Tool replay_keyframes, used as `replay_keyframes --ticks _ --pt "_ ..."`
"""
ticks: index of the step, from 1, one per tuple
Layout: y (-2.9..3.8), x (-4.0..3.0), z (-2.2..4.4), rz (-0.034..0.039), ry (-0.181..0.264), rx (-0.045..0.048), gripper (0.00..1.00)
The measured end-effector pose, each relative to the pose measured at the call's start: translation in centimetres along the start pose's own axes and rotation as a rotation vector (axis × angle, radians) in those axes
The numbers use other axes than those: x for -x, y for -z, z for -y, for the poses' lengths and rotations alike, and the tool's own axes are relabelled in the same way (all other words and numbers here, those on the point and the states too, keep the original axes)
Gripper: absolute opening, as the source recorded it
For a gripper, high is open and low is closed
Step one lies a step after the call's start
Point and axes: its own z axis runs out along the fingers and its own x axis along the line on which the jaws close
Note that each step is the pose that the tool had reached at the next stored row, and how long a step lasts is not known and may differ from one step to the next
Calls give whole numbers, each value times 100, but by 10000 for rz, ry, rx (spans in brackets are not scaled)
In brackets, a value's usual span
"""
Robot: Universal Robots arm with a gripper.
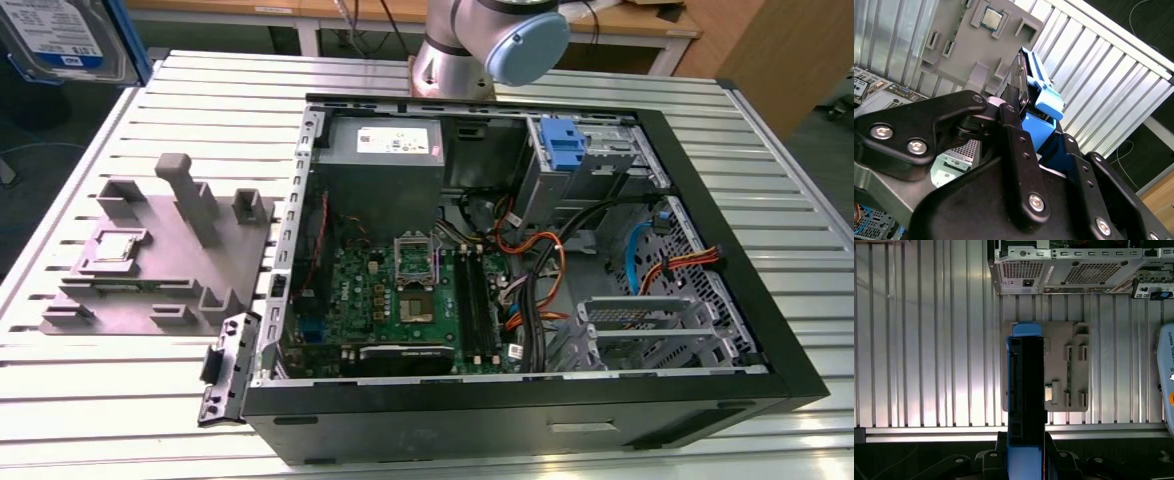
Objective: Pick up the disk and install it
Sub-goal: 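Pick up the disk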
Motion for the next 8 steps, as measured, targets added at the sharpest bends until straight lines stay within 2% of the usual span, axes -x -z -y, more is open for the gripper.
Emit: replay_keyframes --ticks 8 --pt "20 0 -6 -1 0 2 37"
